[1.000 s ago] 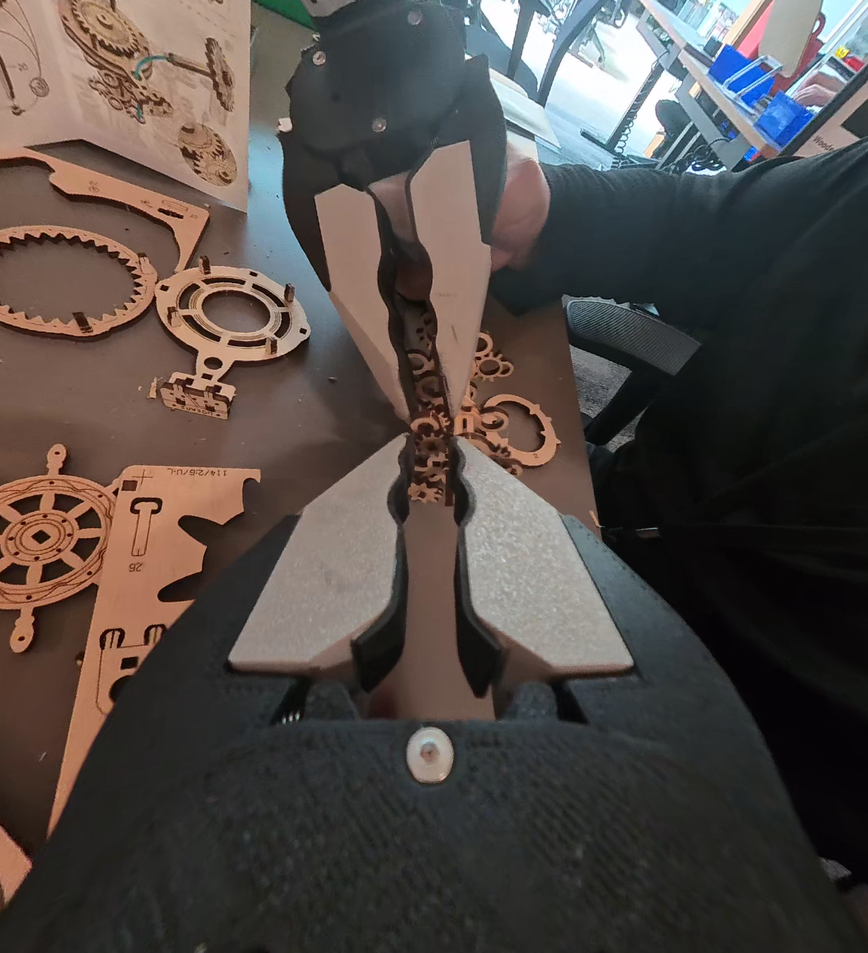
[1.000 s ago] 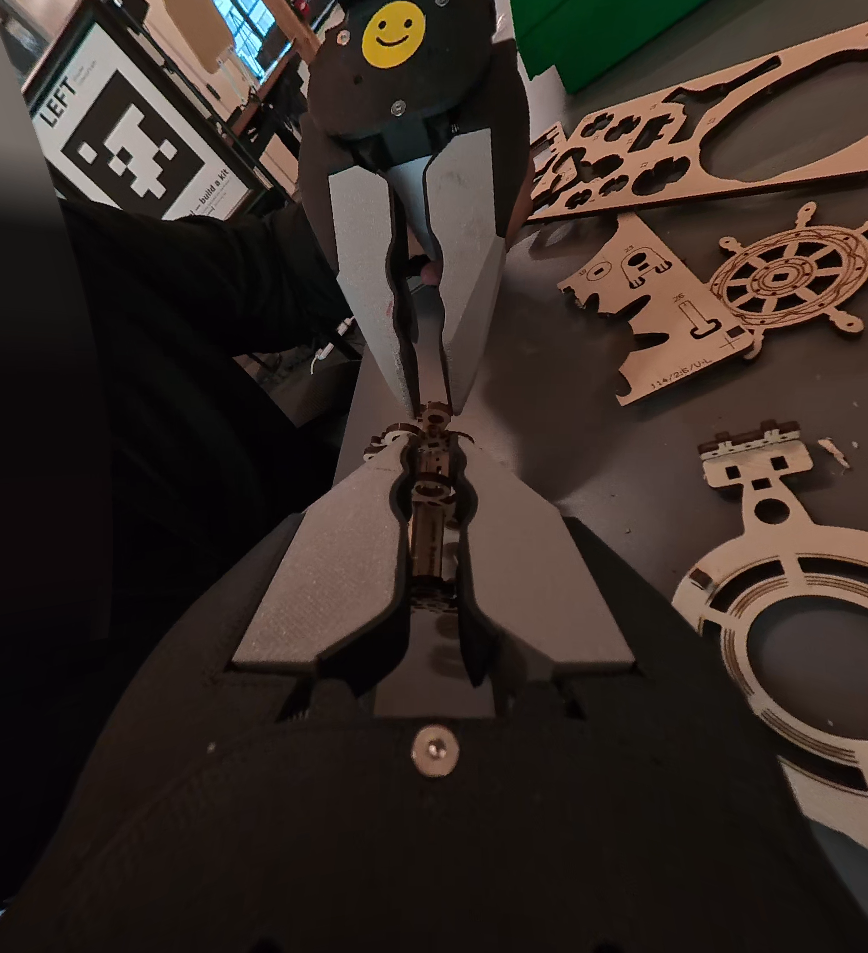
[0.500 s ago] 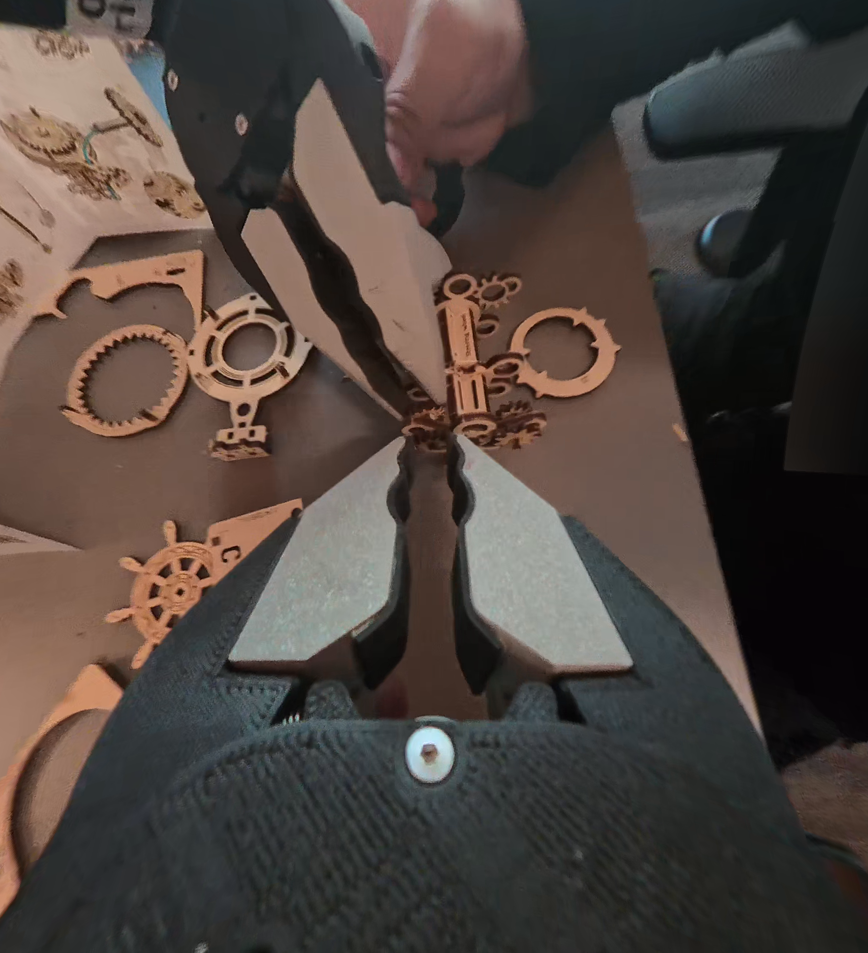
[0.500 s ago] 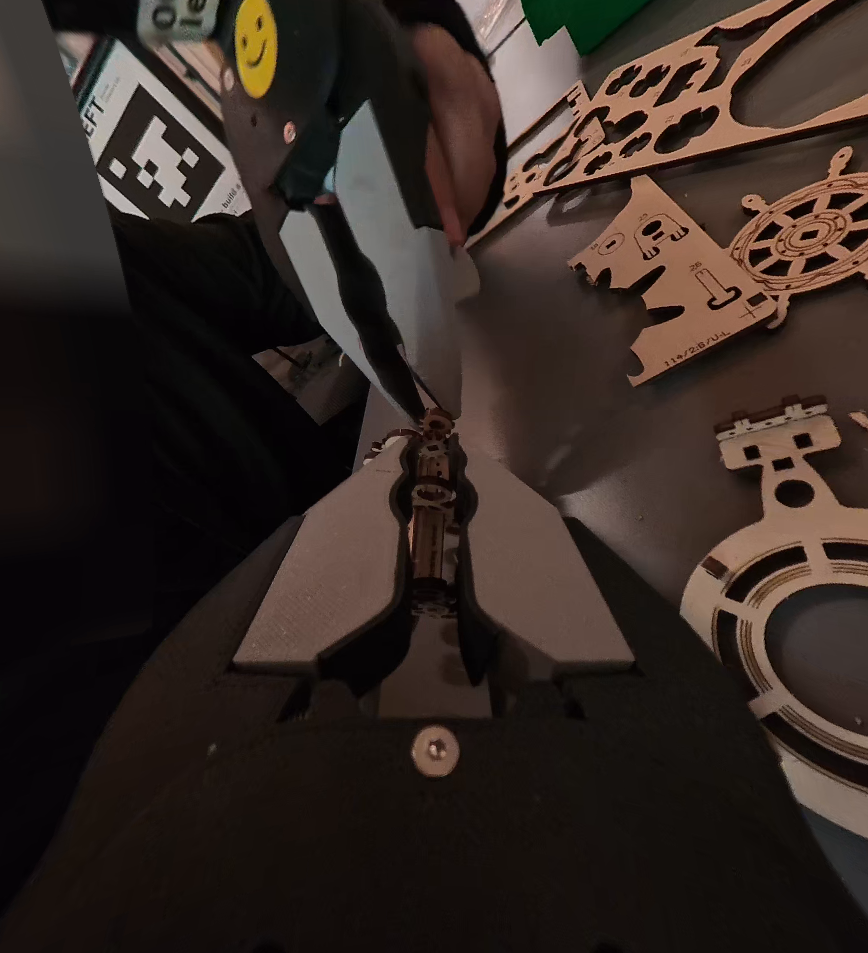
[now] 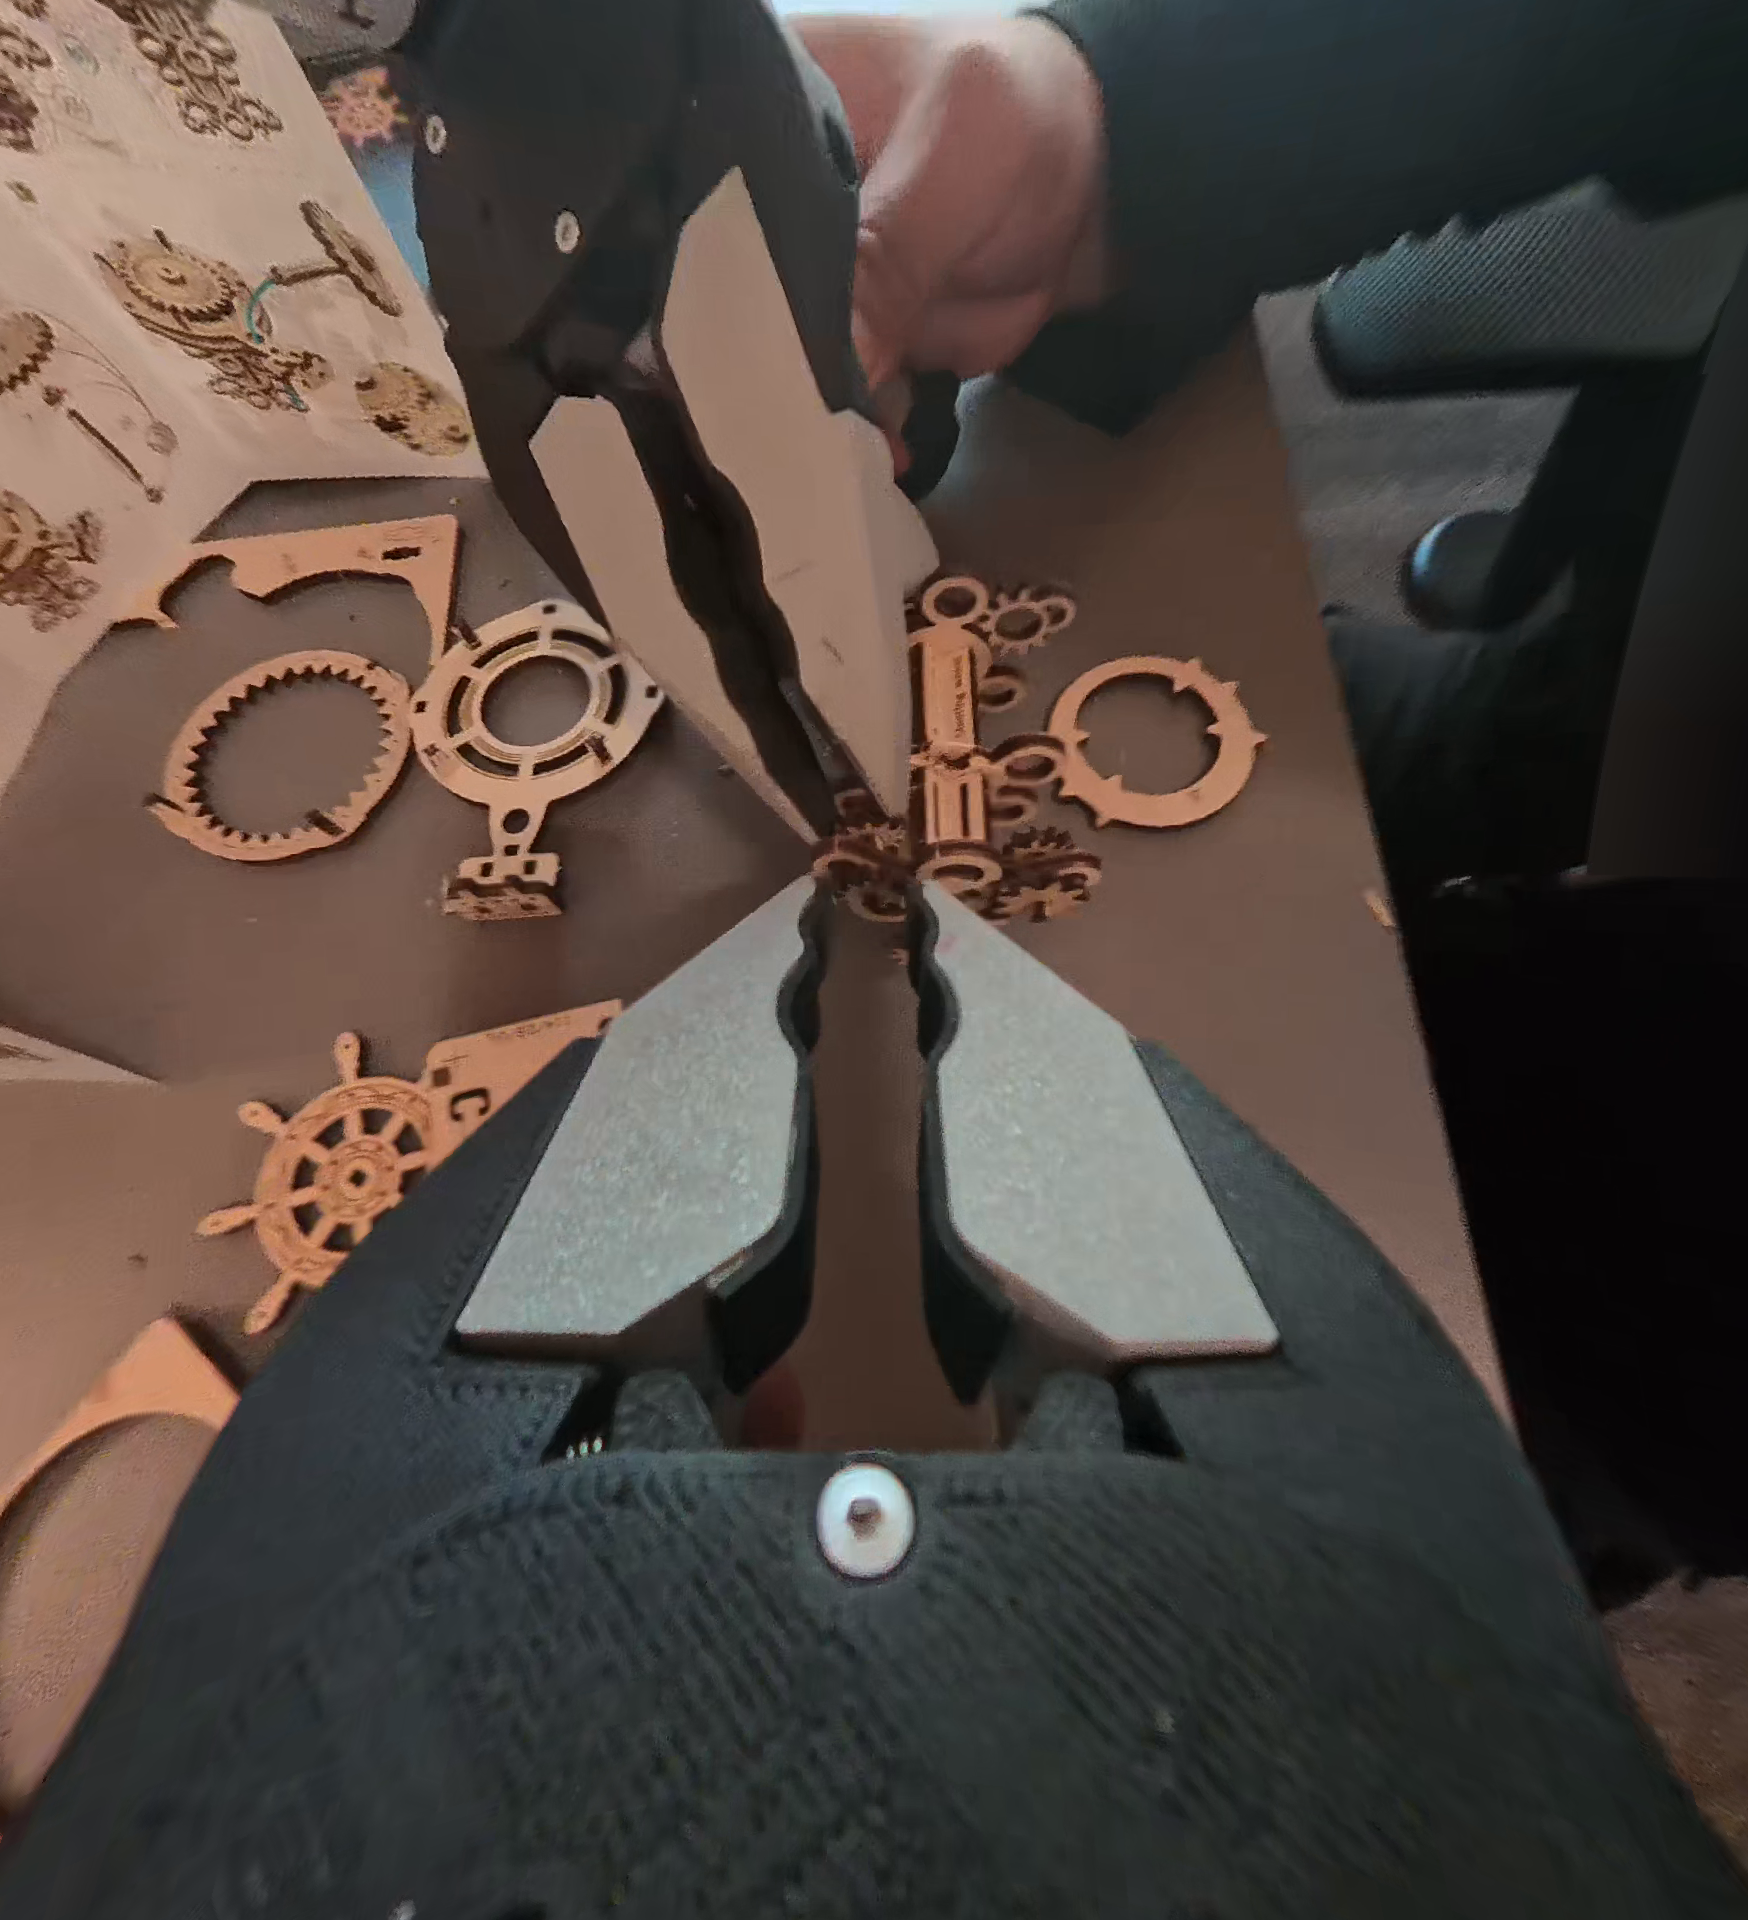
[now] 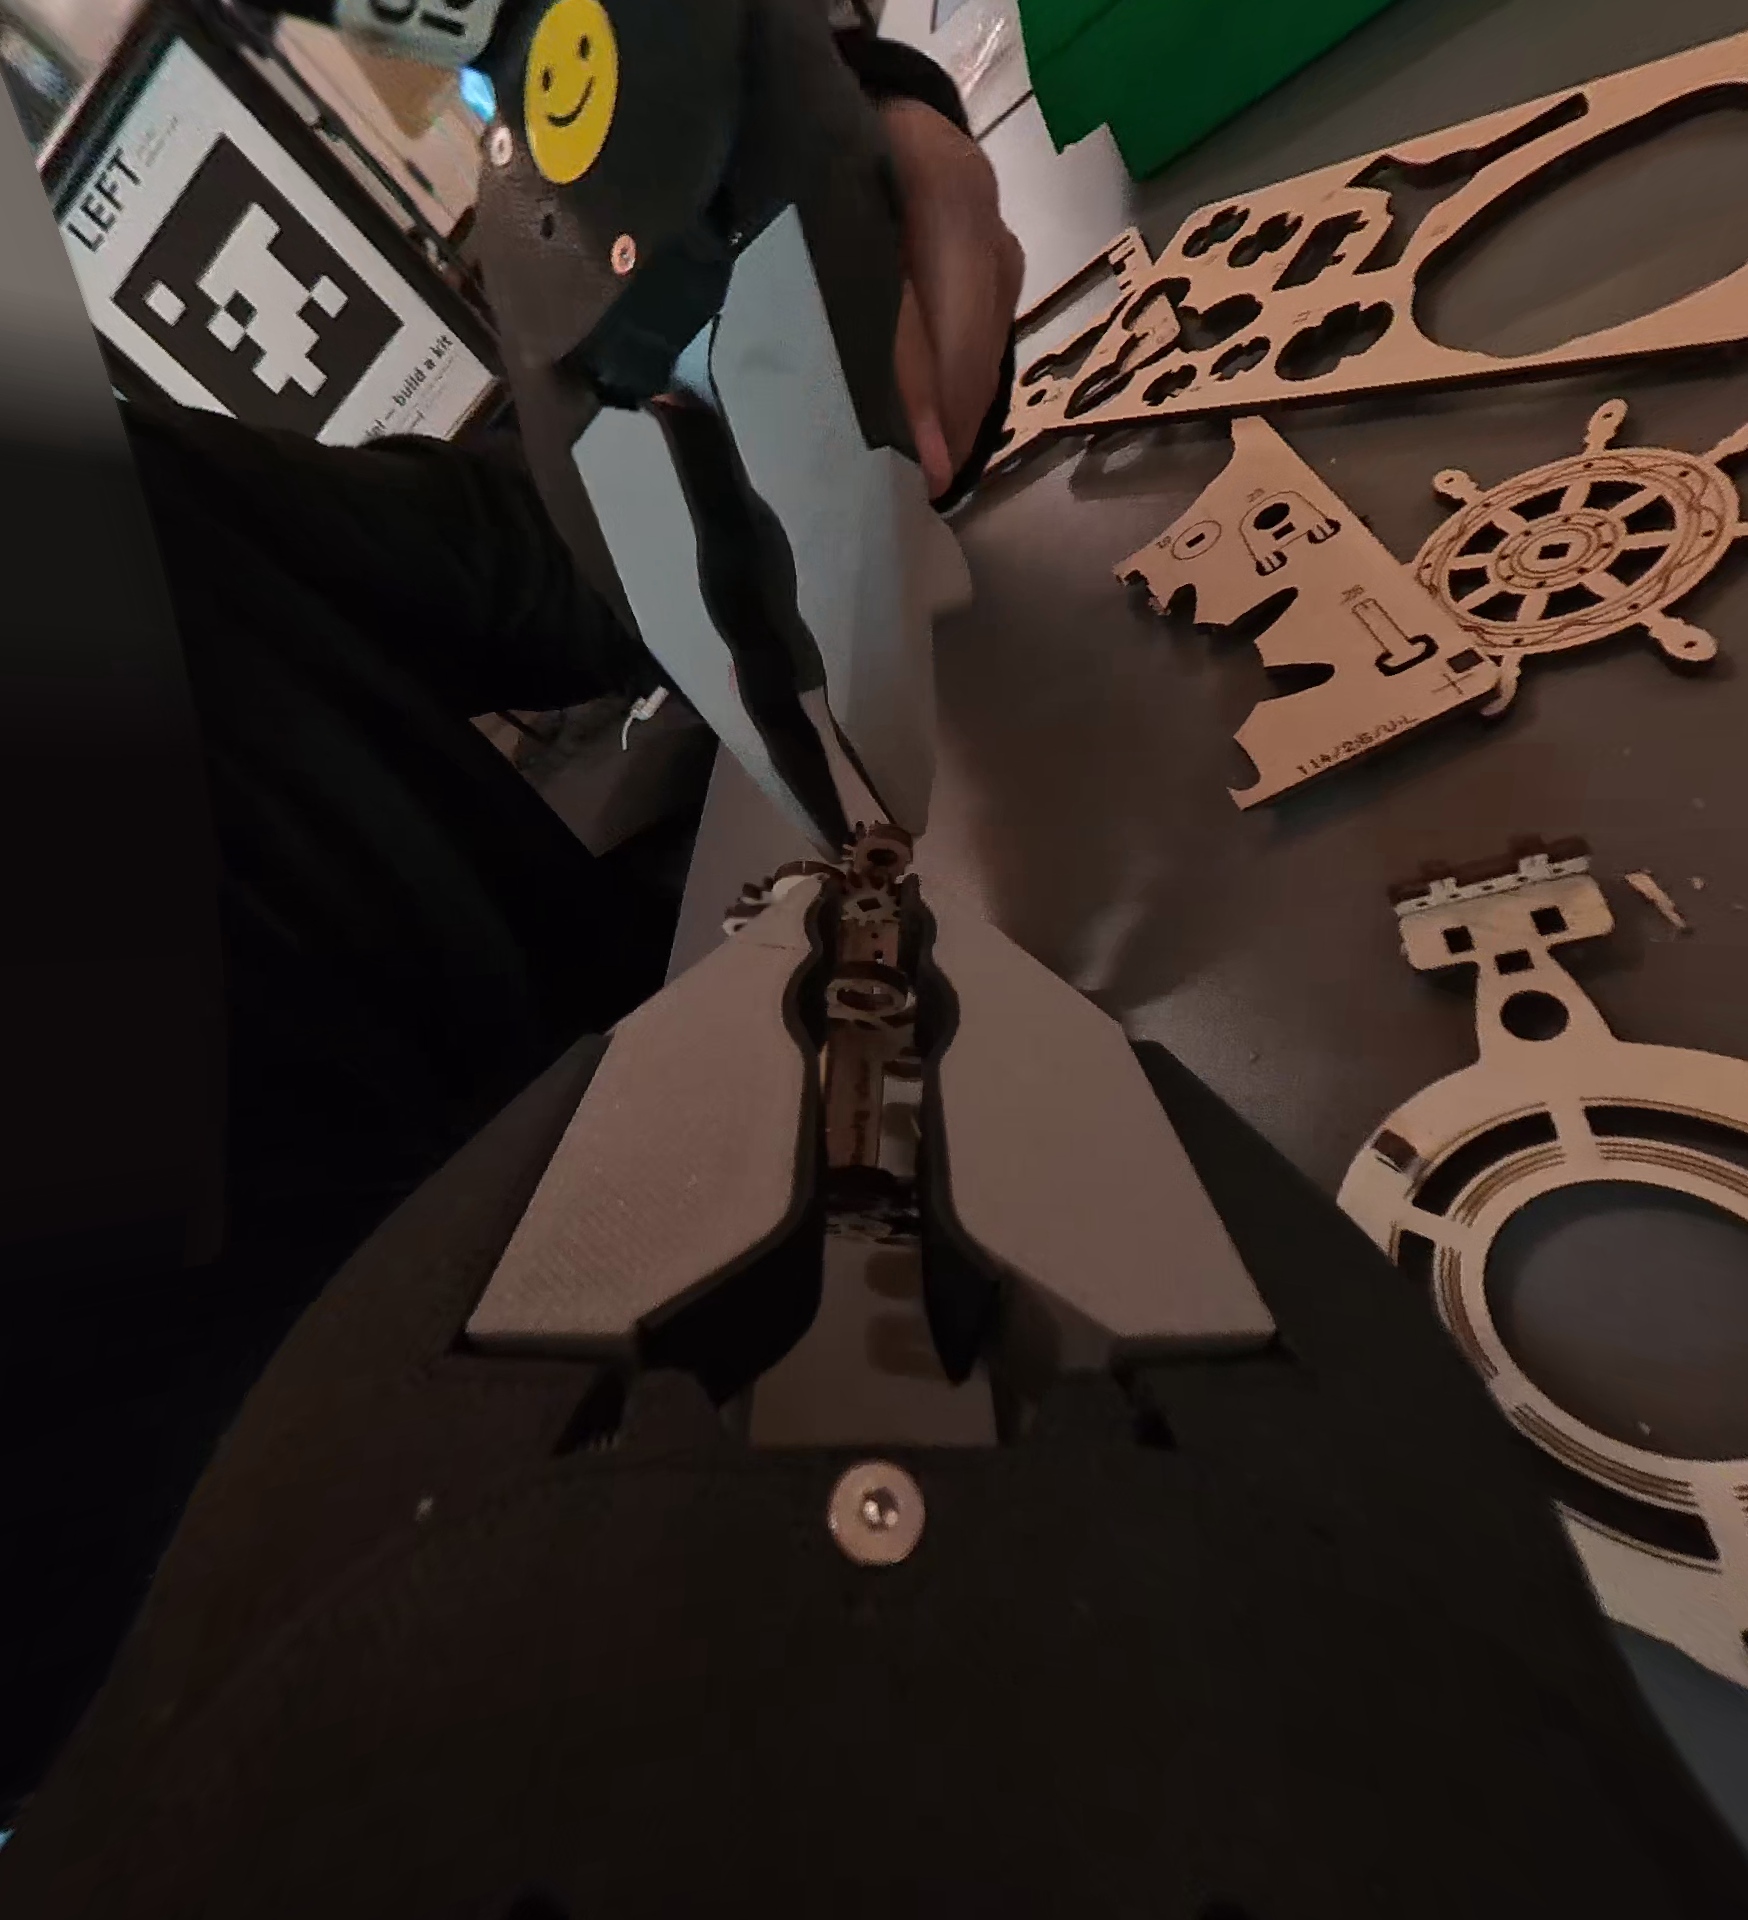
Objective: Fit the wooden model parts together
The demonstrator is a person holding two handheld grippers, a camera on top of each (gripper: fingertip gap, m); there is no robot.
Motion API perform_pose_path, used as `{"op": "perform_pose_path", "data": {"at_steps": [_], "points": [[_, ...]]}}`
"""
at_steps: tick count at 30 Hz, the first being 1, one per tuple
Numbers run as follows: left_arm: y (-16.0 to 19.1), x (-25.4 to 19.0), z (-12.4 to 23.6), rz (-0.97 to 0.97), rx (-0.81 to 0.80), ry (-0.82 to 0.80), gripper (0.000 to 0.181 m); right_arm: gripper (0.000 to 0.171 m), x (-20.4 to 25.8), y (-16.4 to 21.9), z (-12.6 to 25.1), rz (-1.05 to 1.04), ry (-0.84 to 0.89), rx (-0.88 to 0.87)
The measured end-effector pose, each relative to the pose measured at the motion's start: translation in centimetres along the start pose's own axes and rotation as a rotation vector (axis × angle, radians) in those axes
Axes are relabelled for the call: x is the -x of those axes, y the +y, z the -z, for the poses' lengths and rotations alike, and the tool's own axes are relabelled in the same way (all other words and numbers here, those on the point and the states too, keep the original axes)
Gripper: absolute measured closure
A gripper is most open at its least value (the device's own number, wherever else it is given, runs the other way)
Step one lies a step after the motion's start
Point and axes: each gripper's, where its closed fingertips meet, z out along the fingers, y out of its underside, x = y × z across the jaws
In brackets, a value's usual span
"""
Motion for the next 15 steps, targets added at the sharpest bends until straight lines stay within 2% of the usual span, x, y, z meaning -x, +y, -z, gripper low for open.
{"op": "perform_pose_path", "data": {"at_steps": [1, 5, 8, 11, 15], "points": [[-0.1, -0.2, 0.3, 0.020, -0.025, 0.024, 0.169, 0.163, 0.0, 0.0, 0.0, -0.001, -0.007, -0.001], [-0.1, 0.4, 1.6, 0.105, -0.107, 0.058, 0.181, 0.164, 0.2, -0.2, 0.3, 0.081, 0.007, -0.014], [-0.8, 0.2, 2.1, 0.197, -0.203, 0.135, 0.181, 0.164, 0.0, -0.1, 0.1, 0.138, 0.058, 0.003], [-1.0, -0.3, 2.0, 0.215, -0.218, 0.172, 0.181, 0.163, -0.1, -0.2, -0.1, 0.170, 0.099, 0.004], [0.2, -0.1, 1.0, 0.191, -0.151, 0.139, 0.181, 0.163, 0.1, 0.0, -0.4, 0.212, 0.115, 0.017]]}}
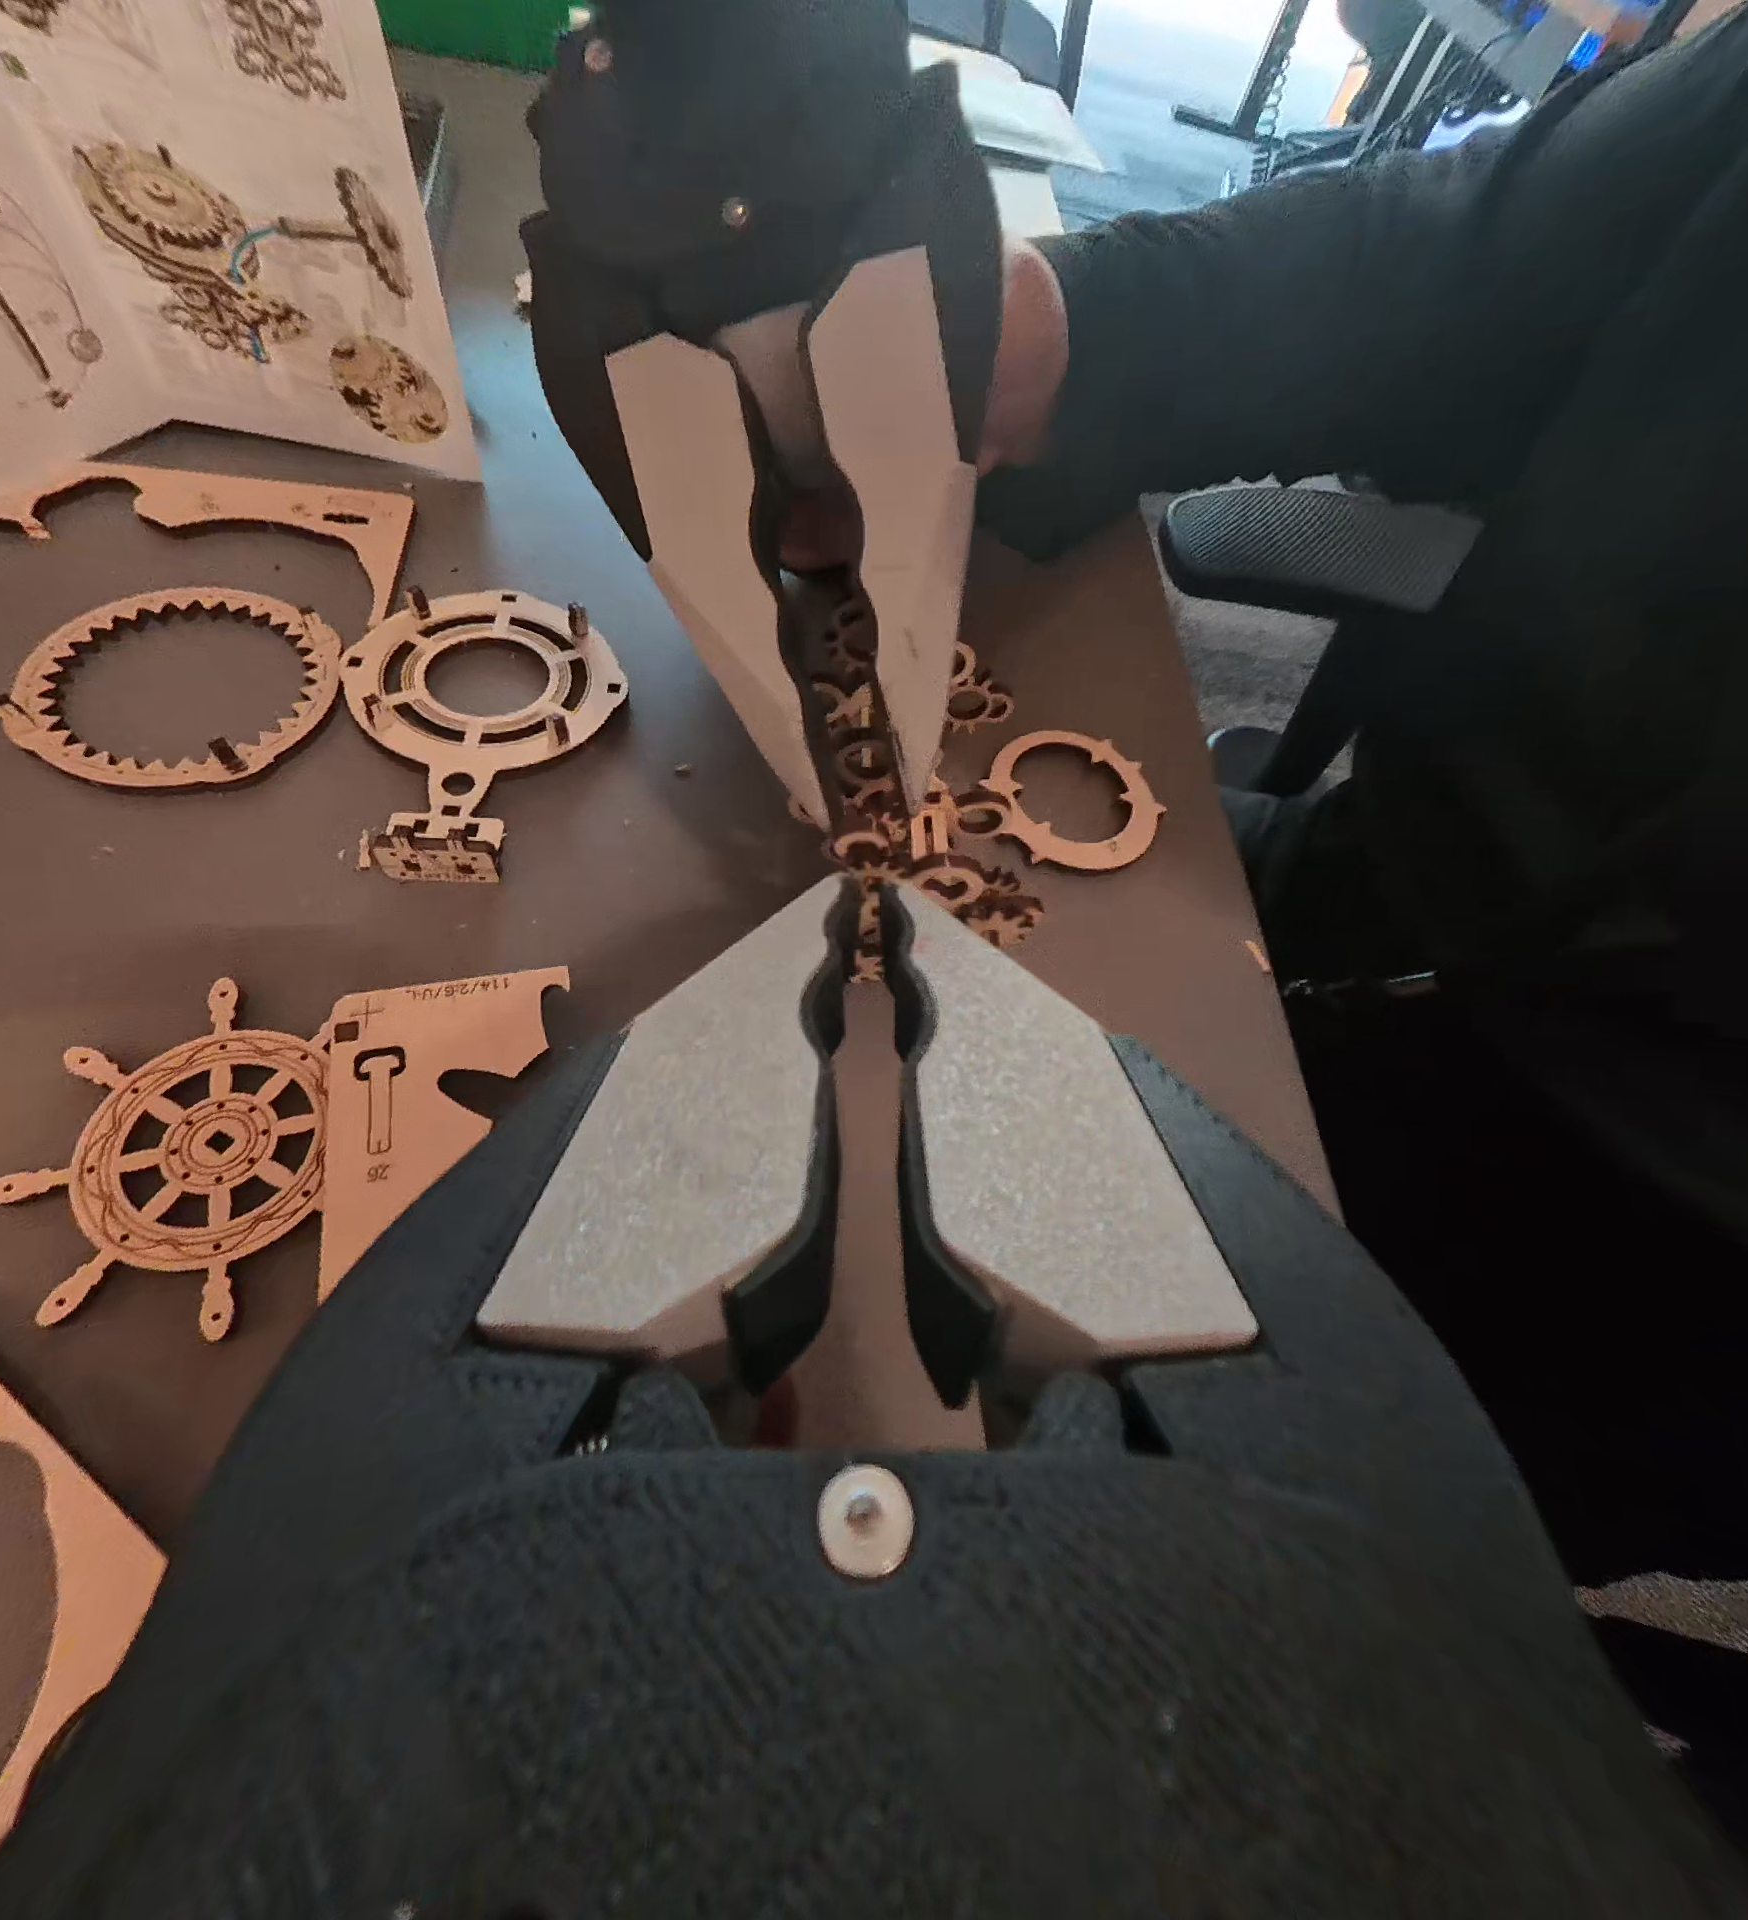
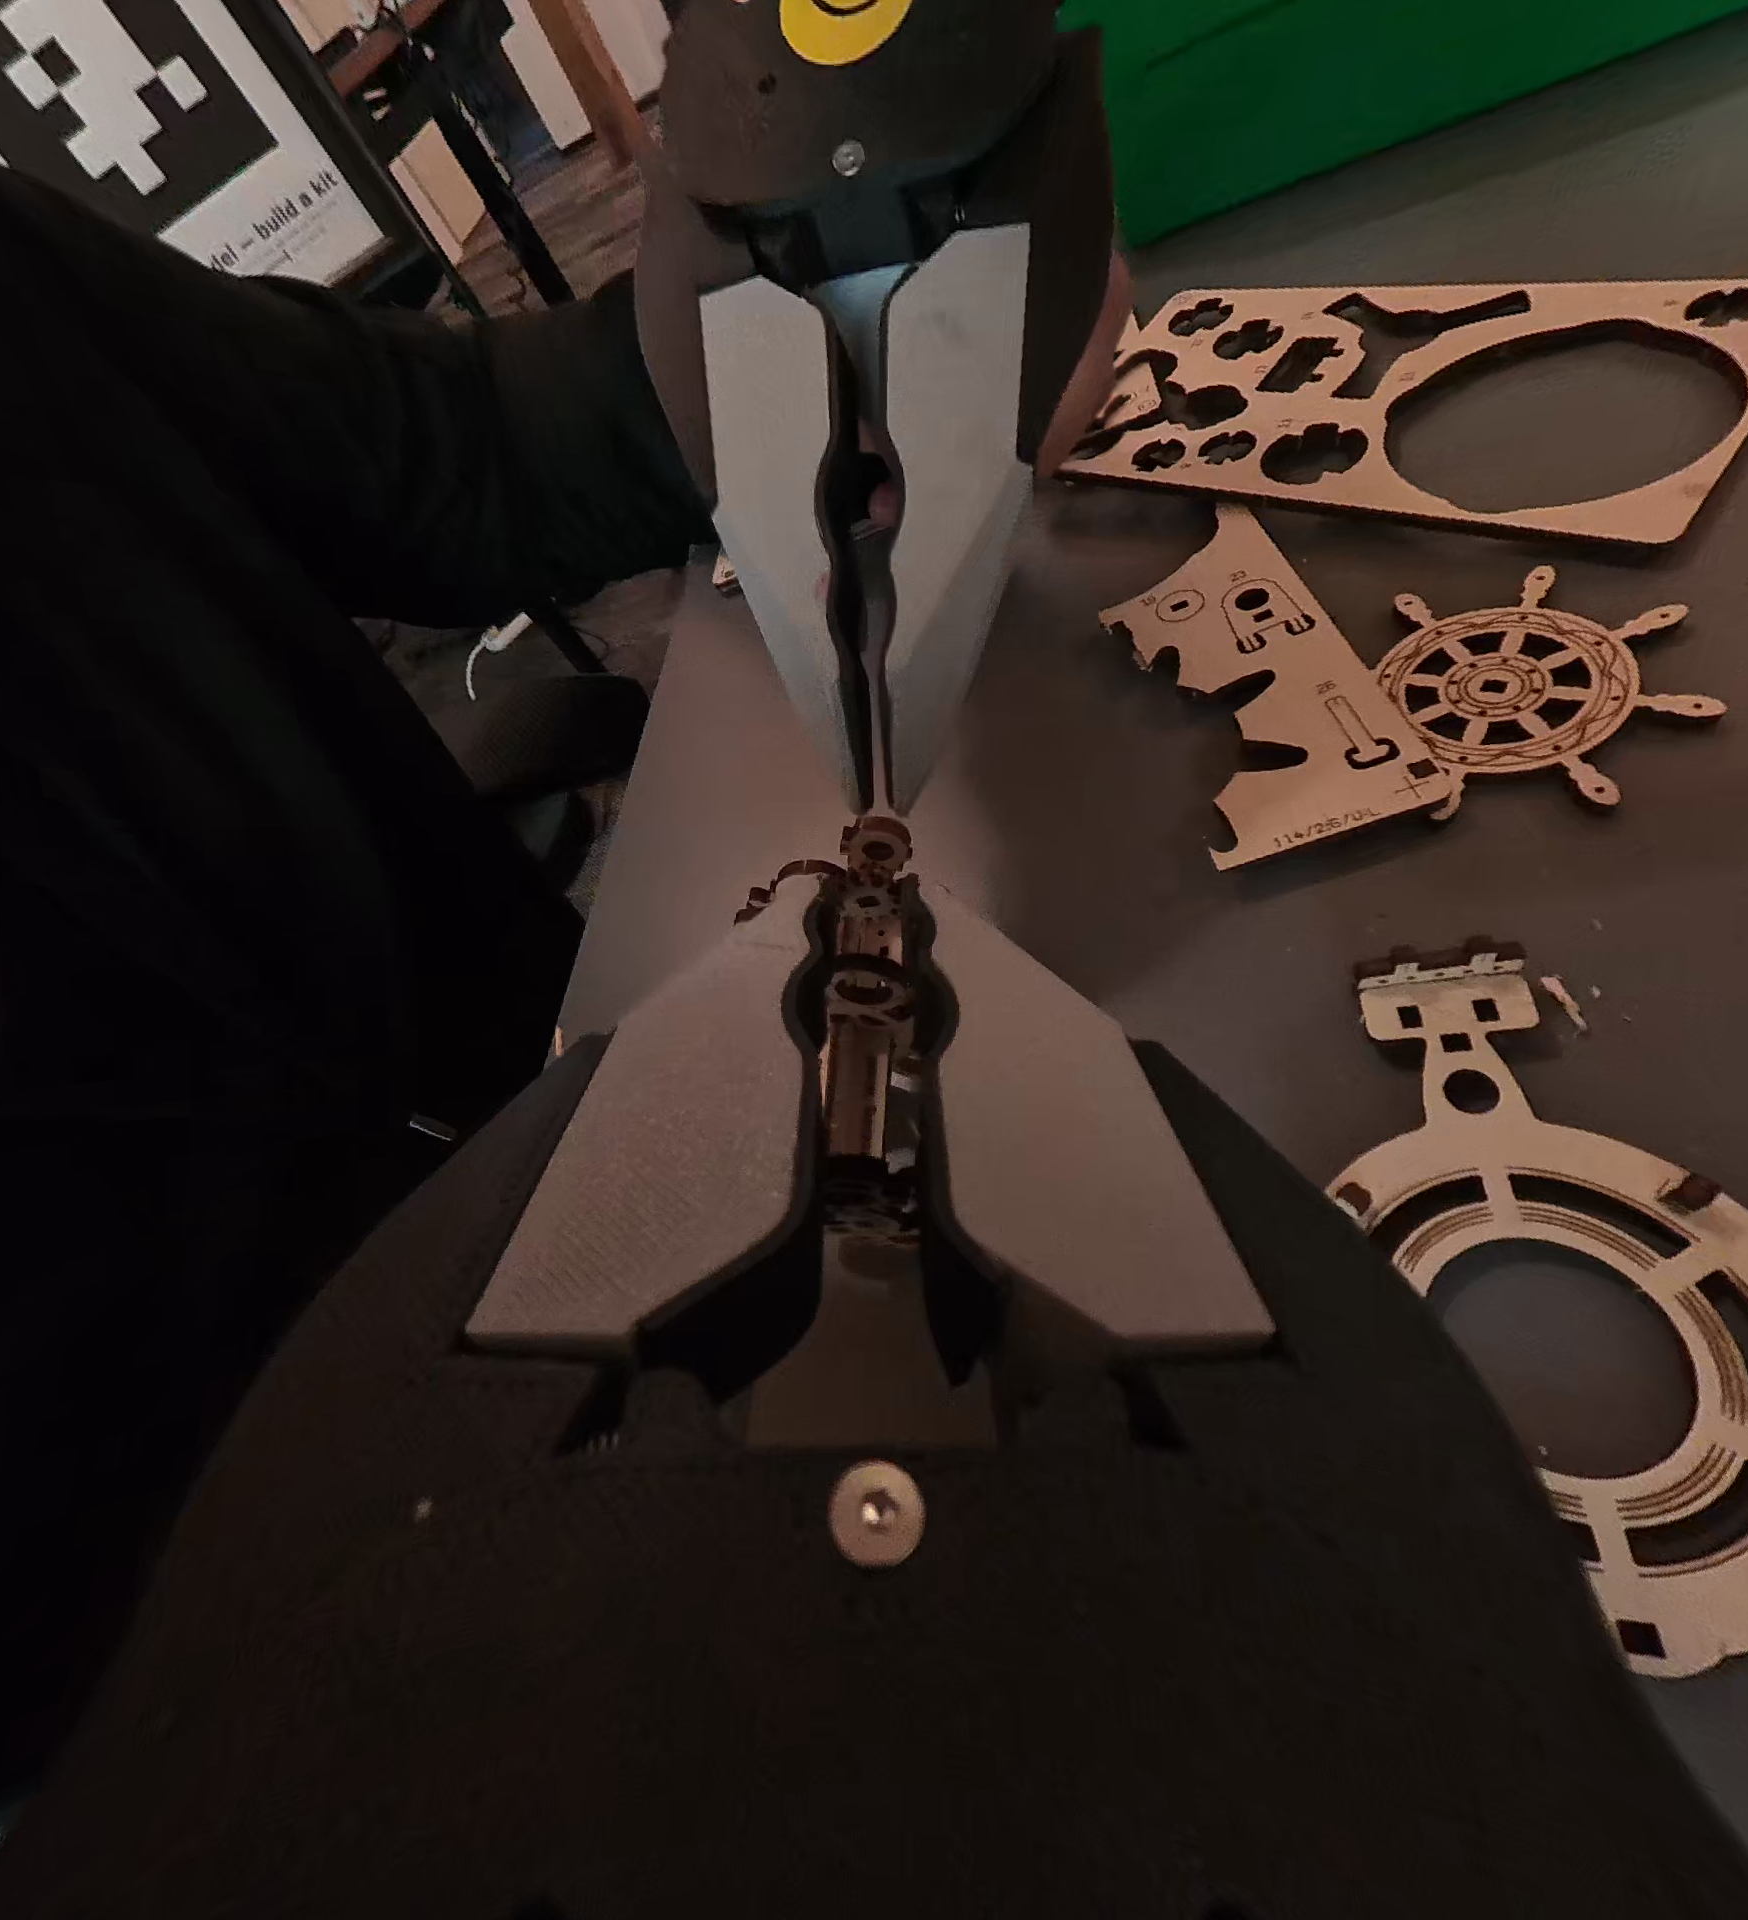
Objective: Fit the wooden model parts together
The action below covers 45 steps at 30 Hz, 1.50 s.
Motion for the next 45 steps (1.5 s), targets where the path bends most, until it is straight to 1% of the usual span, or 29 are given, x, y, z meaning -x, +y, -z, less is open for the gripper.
{"op": "perform_pose_path", "data": {"at_steps": [6, 9, 10, 14, 21, 32, 33, 45], "points": [[0.10, -0.04, -0.44, -0.015, 0.006, -0.011, 0.180, 0.163, -0.03, 0.05, 0.14, 0.004, 0.010, -0.003], [0.05, -0.04, -0.45, -0.018, 0.005, -0.017, 0.175, 0.163, -0.12, 0.06, 0.17, -0.002, 0.017, -0.003], [0.03, 0.00, -0.49, -0.016, 0.004, -0.022, 0.169, 0.163, -0.11, 0.07, 0.17, -0.003, 0.016, -0.004], [0.17, 0.15, -0.56, -0.080, 0.022, -0.068, 0.178, 0.163, -0.05, 0.10, 0.15, -0.020, 0.005, -0.003], [0.07, 0.29, -0.42, -0.082, 0.016, -0.084, 0.181, 0.163, -0.27, 0.05, 0.29, -0.044, 0.005, -0.017], [-0.16, 0.36, -0.33, -0.145, 0.006, -0.130, 0.181, 0.164, -0.35, 0.02, 0.32, -0.052, -0.002, -0.022], [-0.28, 0.38, -0.28, -0.146, -0.001, -0.133, 0.179, 0.163, -0.33, 0.02, 0.31, -0.050, -0.002, -0.022], [-0.26, 0.33, -0.22, -0.147, 0.002, -0.136, 0.181, 0.163, -0.33, 0.03, 0.29, -0.051, 0.000, -0.021]]}}
